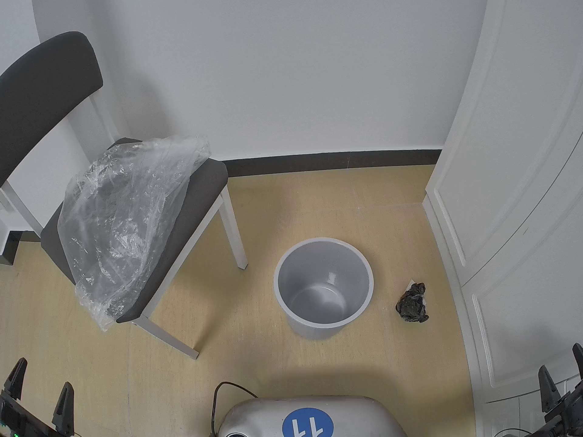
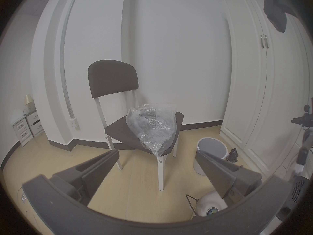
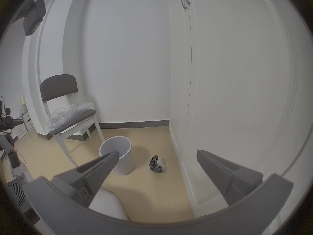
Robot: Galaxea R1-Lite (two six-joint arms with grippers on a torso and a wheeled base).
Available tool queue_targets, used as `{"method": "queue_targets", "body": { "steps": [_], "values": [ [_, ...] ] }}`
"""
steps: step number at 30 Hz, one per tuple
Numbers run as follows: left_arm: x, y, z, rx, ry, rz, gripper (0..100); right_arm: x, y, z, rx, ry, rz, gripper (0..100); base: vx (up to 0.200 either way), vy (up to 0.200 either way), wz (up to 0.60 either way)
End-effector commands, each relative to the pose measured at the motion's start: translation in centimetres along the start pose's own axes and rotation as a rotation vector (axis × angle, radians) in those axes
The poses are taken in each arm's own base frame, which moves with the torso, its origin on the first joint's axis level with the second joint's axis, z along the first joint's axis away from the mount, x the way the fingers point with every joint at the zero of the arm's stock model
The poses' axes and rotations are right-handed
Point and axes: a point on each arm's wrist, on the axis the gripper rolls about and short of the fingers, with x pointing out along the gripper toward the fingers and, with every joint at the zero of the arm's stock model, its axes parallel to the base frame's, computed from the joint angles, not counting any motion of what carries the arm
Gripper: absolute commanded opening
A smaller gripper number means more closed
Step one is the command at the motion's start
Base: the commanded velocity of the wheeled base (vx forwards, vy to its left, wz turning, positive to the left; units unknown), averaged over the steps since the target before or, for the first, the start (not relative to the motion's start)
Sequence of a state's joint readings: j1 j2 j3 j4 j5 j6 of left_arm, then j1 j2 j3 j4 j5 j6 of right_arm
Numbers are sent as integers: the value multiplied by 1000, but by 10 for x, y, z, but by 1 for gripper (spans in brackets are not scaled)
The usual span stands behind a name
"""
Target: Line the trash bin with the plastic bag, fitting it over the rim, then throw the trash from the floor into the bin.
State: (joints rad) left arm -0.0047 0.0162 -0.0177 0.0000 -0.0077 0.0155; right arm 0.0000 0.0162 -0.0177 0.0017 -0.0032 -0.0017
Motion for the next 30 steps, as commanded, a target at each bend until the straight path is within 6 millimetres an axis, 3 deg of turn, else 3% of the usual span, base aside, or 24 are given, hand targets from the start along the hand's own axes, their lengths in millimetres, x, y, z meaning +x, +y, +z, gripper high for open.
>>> {"method": "queue_targets", "body": {
  "steps": [1,30],
  "values": [
    [0,0,-5,0,1,0,100,0,0,-5,-1,1,0,100,0,0,0],
    [0,0,-5,0,1,0,100,0,0,-5,0,1,0,100,0,0,0]
  ]
}}
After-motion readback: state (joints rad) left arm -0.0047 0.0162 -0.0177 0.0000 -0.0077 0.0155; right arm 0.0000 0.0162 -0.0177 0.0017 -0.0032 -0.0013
